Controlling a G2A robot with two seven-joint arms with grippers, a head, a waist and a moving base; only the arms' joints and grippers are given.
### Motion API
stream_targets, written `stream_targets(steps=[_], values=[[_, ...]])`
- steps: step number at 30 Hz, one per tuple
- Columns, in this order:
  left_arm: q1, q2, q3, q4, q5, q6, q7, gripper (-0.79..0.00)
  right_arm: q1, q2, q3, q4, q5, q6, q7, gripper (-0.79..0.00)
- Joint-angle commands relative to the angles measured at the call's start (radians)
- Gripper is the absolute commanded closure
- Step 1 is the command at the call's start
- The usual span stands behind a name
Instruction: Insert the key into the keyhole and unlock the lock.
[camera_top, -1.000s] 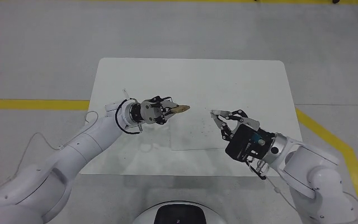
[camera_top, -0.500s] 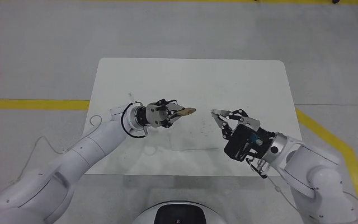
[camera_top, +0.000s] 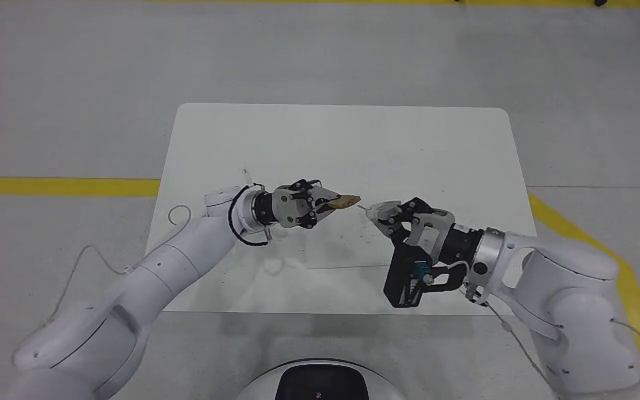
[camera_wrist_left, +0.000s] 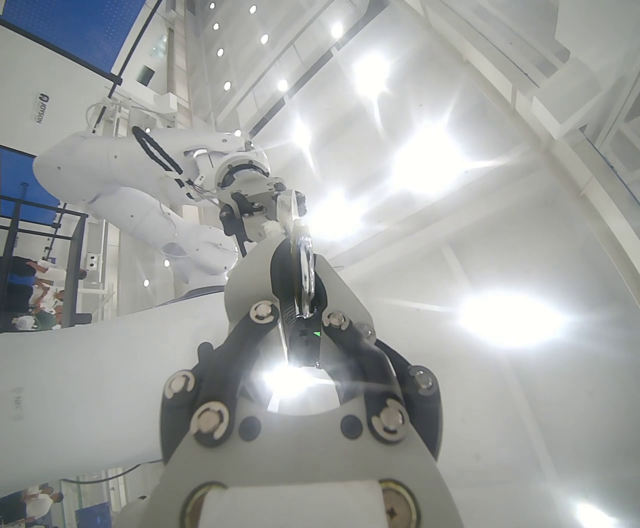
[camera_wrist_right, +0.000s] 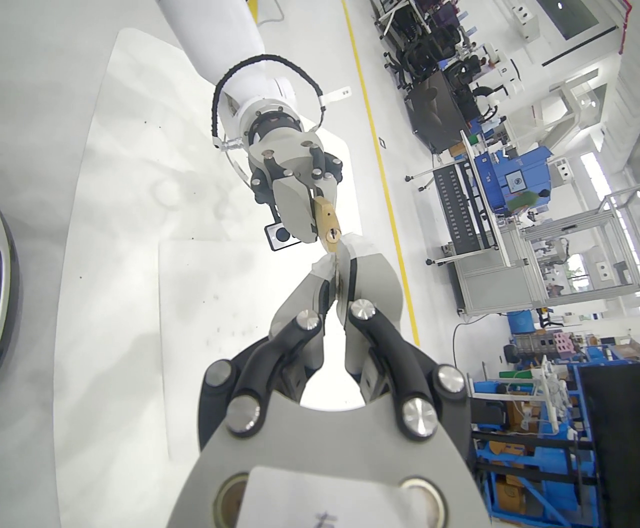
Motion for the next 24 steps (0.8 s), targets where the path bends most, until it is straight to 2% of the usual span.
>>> stream_targets(steps=[1,11,24], values=[[0.001,-0.007,-0.004,0.01,0.015,0.001,-0.002,0.0,0.01,0.001,-0.015,0.0,-0.005,-0.004,0.018,0.0],[0.001,-0.032,-0.041,0.044,0.076,0.006,-0.021,0.0,0.046,0.005,-0.057,0.0,0.02,-0.008,0.202,0.0],[0.006,-0.058,-0.091,0.066,0.134,0.0,-0.024,0.0,0.101,0.011,-0.097,0.0,0.103,-0.012,0.33,0.0]])
